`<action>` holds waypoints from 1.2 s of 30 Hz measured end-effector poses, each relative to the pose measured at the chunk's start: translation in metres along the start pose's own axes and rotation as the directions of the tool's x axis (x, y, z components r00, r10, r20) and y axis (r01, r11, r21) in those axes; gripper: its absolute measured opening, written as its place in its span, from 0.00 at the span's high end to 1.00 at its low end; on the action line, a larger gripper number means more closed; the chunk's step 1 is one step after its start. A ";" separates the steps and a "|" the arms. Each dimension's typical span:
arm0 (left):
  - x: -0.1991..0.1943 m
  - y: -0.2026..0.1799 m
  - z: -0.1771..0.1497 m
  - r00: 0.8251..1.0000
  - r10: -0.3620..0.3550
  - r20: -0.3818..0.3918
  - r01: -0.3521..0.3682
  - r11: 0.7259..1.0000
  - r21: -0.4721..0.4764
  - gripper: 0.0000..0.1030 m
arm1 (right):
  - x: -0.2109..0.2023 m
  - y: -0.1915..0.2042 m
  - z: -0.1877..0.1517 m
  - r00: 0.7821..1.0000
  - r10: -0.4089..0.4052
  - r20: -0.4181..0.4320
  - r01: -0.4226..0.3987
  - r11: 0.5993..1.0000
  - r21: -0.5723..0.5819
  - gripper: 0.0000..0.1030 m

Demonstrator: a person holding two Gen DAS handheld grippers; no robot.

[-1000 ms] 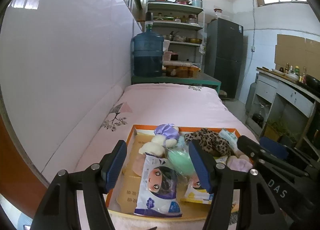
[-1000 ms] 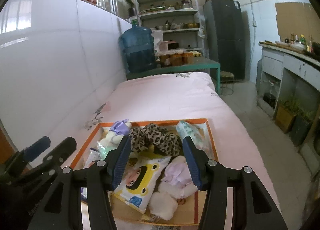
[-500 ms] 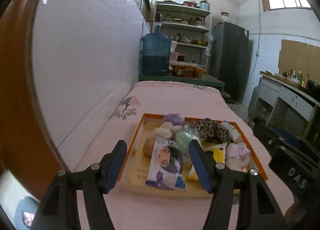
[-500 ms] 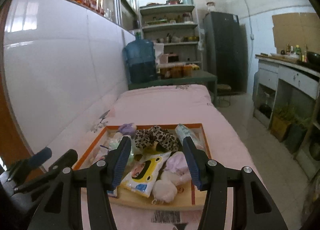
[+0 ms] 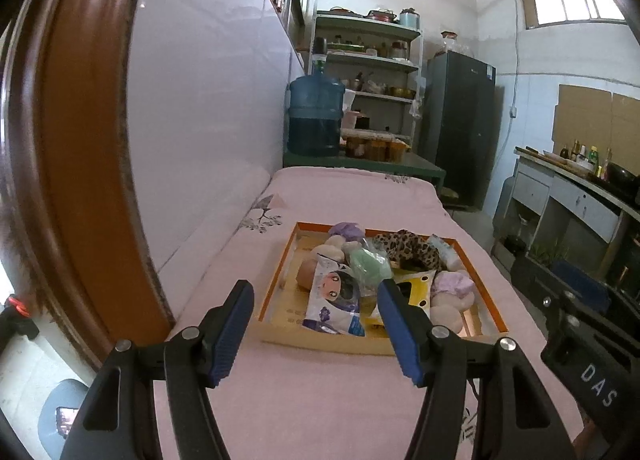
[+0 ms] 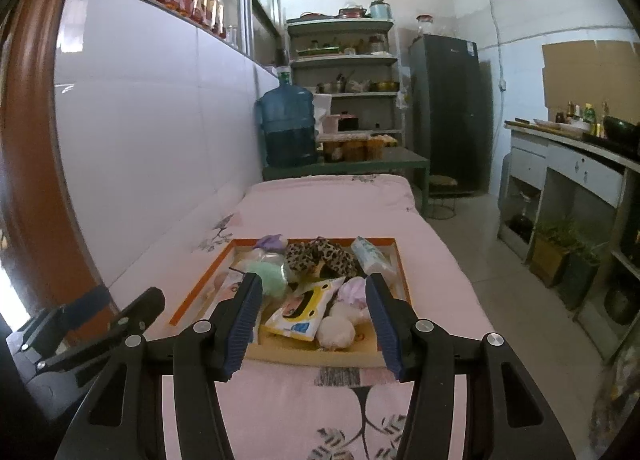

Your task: Organize soft objects

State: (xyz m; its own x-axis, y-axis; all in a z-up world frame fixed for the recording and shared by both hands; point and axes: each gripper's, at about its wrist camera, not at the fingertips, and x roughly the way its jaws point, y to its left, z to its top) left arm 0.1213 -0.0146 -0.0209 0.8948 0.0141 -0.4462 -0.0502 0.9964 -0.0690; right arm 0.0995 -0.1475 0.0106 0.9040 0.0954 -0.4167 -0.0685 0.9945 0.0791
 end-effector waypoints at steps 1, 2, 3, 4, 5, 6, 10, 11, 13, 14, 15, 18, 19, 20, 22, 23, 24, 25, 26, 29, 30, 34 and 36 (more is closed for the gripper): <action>-0.004 0.001 0.000 1.000 0.001 0.003 -0.001 1.000 -0.002 0.38 | -0.004 0.001 -0.001 1.000 0.001 -0.002 -0.001 1.000 -0.001 0.46; -0.008 0.002 0.000 1.000 0.002 0.003 -0.002 1.000 -0.002 0.38 | -0.007 0.003 -0.001 1.000 0.002 -0.005 -0.002 1.000 0.000 0.46; -0.010 0.002 -0.001 1.000 0.002 0.002 -0.002 1.000 -0.002 0.38 | -0.010 0.004 -0.001 1.000 0.006 -0.010 -0.006 1.000 0.003 0.46; -0.011 0.002 -0.001 1.000 -0.001 0.003 0.001 1.000 -0.003 0.38 | -0.013 0.004 -0.001 1.000 0.011 -0.012 -0.011 1.000 0.007 0.46; -0.015 0.002 -0.001 1.000 -0.001 0.005 0.001 1.000 -0.003 0.38 | -0.015 0.005 -0.001 1.000 0.014 -0.011 -0.014 1.000 0.010 0.46; -0.018 0.003 -0.001 1.000 0.000 0.008 0.000 1.000 -0.002 0.38 | -0.019 0.005 0.000 1.000 0.015 -0.007 -0.015 1.000 0.012 0.46; -0.033 0.006 -0.002 1.000 0.003 0.021 -0.003 1.000 -0.004 0.38 | -0.032 0.011 -0.001 1.000 0.013 0.005 -0.013 1.000 0.007 0.46; -0.037 0.008 -0.002 1.000 0.004 0.022 -0.004 1.000 -0.005 0.38 | -0.035 0.012 -0.002 1.000 0.012 0.005 -0.012 1.000 0.006 0.46; -0.042 0.010 -0.003 1.000 0.006 0.024 -0.006 1.000 -0.008 0.38 | -0.039 0.014 -0.003 1.000 0.012 0.004 -0.012 1.000 0.004 0.46; -0.045 0.010 -0.003 1.000 0.006 0.024 -0.006 1.000 -0.009 0.38 | -0.041 0.015 -0.003 1.000 0.013 0.003 -0.013 1.000 0.004 0.46; -0.044 0.010 -0.003 1.000 0.006 0.025 -0.006 1.000 -0.008 0.38 | -0.043 0.015 -0.003 1.000 0.014 0.004 -0.014 1.000 0.004 0.46; -0.050 0.012 -0.003 0.999 0.005 0.032 -0.005 1.000 -0.010 0.38 | -0.049 0.017 -0.003 1.000 0.015 0.008 -0.015 1.000 0.000 0.46; -0.051 0.012 -0.003 0.999 0.005 0.034 -0.004 1.000 -0.009 0.38 | -0.051 0.018 -0.003 1.000 0.015 0.011 -0.014 1.000 -0.002 0.46; -0.054 0.013 -0.003 0.999 0.005 0.037 -0.005 1.000 -0.008 0.38 | -0.052 0.019 -0.003 1.000 0.013 0.012 -0.013 1.000 -0.004 0.46; -0.060 0.013 -0.004 0.999 0.004 0.040 -0.004 1.000 -0.006 0.38 | -0.054 0.021 -0.004 1.000 0.013 0.013 -0.013 1.000 -0.004 0.46; -0.062 0.013 -0.003 0.999 0.004 0.041 -0.004 1.000 -0.005 0.38 | -0.056 0.021 -0.004 1.000 0.013 0.012 -0.013 1.000 -0.004 0.46; -0.065 0.013 -0.004 0.999 0.005 0.043 -0.005 1.000 -0.003 0.38 | -0.056 0.021 -0.004 1.000 0.012 0.013 -0.012 1.000 -0.004 0.46; -0.068 0.013 -0.005 0.999 0.006 0.044 -0.006 1.000 -0.002 0.38 | -0.057 0.022 -0.005 1.000 0.010 0.013 -0.010 1.000 -0.005 0.46; -0.070 0.013 -0.005 0.999 0.007 0.046 -0.007 1.000 0.000 0.38 | -0.057 0.022 -0.005 1.000 0.010 0.011 -0.009 1.000 -0.005 0.46; -0.075 0.013 -0.005 0.999 0.007 0.050 -0.007 1.000 0.000 0.38 | -0.064 0.023 -0.008 1.000 0.006 0.010 -0.006 1.000 -0.005 0.46; -0.077 0.013 -0.006 0.999 0.007 0.052 -0.007 1.000 0.001 0.38 | -0.066 0.023 -0.009 1.000 0.002 0.010 -0.002 1.000 -0.007 0.46; -0.086 0.011 -0.005 0.998 0.008 0.065 -0.009 1.000 0.008 0.38 | -0.073 0.024 -0.012 1.000 -0.001 0.011 0.001 1.000 -0.005 0.46; -0.090 0.010 -0.006 0.997 0.007 0.071 -0.008 1.000 0.012 0.38 | -0.077 0.024 -0.012 1.000 0.000 0.014 0.001 1.000 -0.007 0.46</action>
State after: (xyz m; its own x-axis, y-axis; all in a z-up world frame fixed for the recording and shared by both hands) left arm 0.0374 -0.0066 0.0134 0.9238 0.0269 -0.3819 -0.0517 0.9971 -0.0549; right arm 0.0231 -0.1300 0.0333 0.9099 0.0943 -0.4041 -0.0708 0.9948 0.0727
